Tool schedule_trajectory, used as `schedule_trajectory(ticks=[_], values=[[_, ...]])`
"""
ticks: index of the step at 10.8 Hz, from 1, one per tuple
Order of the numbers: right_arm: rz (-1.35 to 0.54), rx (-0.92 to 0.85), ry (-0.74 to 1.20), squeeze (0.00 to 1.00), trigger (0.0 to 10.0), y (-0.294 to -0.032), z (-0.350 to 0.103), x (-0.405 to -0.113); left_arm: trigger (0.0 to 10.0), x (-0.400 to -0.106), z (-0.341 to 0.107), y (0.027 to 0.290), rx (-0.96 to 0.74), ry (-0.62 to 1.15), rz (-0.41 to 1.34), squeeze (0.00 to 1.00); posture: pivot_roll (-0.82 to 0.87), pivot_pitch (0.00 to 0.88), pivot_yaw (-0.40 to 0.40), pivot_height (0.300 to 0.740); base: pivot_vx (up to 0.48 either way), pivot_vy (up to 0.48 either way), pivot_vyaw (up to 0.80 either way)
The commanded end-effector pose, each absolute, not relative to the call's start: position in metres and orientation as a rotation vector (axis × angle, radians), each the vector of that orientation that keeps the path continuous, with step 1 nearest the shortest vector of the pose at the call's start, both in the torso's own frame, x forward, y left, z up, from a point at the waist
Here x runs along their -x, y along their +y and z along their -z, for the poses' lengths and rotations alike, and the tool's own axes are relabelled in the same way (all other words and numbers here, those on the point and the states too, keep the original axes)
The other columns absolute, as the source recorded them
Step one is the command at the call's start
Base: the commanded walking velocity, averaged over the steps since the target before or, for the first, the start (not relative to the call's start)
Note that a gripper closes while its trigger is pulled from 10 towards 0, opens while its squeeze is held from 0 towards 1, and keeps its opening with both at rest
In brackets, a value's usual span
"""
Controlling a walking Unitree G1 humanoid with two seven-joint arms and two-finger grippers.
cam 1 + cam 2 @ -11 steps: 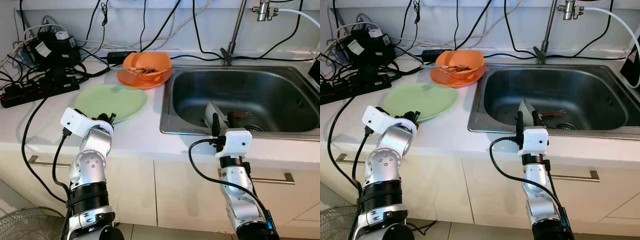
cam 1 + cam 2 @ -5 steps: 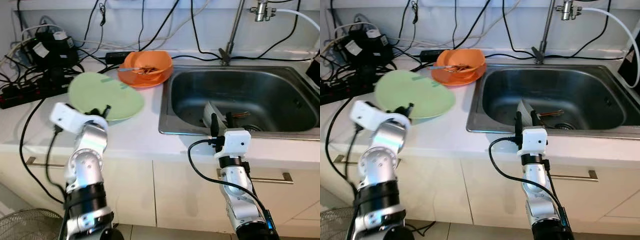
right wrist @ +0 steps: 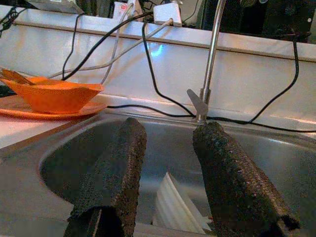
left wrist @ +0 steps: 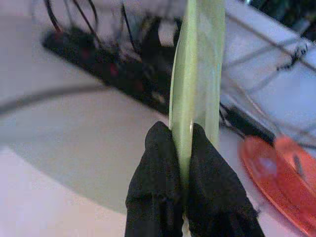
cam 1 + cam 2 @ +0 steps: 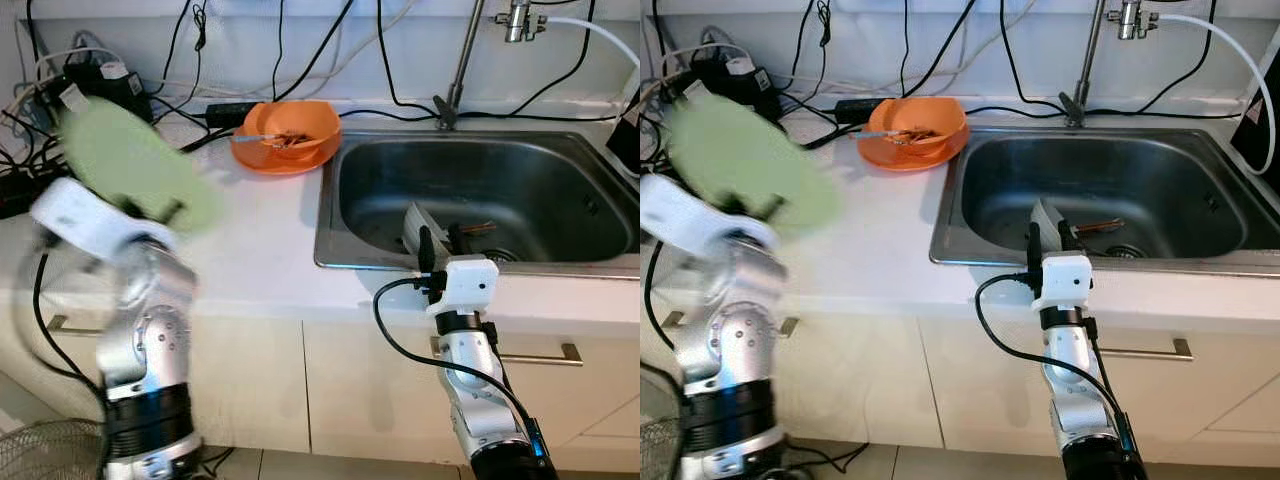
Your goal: Kitchen organization
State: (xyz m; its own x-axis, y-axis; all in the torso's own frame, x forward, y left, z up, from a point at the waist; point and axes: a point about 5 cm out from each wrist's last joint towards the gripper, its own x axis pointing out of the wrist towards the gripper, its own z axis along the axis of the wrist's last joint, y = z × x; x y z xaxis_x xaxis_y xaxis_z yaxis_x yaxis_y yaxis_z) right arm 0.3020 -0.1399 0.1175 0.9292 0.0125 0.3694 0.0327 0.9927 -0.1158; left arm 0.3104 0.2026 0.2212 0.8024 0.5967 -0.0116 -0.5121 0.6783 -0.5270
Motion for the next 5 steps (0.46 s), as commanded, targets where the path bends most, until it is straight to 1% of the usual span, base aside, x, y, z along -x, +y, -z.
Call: schedule_trajectory(ticks=[1, 2, 3, 4, 5], values=[[0.001, 0.112, -0.337, 0.00, 10.0, -0.138, -0.112, -0.305, 10.0, -0.304, -0.247, 0.196, 0.483, -0.317, -0.584, 0.00, 0.07, 0.000, 0.067, 0.740, 0.000, 0.000, 0.00], [-0.002, 0.111, -0.338, 0.00, 10.0, -0.137, -0.113, -0.305, 10.0, -0.301, -0.257, 0.194, 0.431, -0.383, -0.573, 0.00, 0.07, 0.000, 0.067, 0.740, 0.000, 0.000, 0.00], [-0.007, 0.109, -0.338, 0.00, 10.0, -0.136, -0.112, -0.306, 10.0, -0.300, -0.269, 0.189, 0.374, -0.471, -0.522, 0.00, 0.07, 0.000, 0.065, 0.740, 0.000, 0.000, 0.00], [-0.008, 0.109, -0.338, 0.00, 10.0, -0.135, -0.112, -0.306, 10.0, -0.302, -0.275, 0.186, 0.354, -0.505, -0.484, 0.00, 0.07, 0.000, 0.065, 0.740, 0.000, 0.000, 0.00], [-0.011, 0.108, -0.337, 0.00, 10.0, -0.134, -0.112, -0.307, 10.0, -0.300, -0.288, 0.164, 0.330, -0.590, -0.329, 0.00, 0.07, 0.000, 0.068, 0.740, 0.000, 0.000, 0.00]])
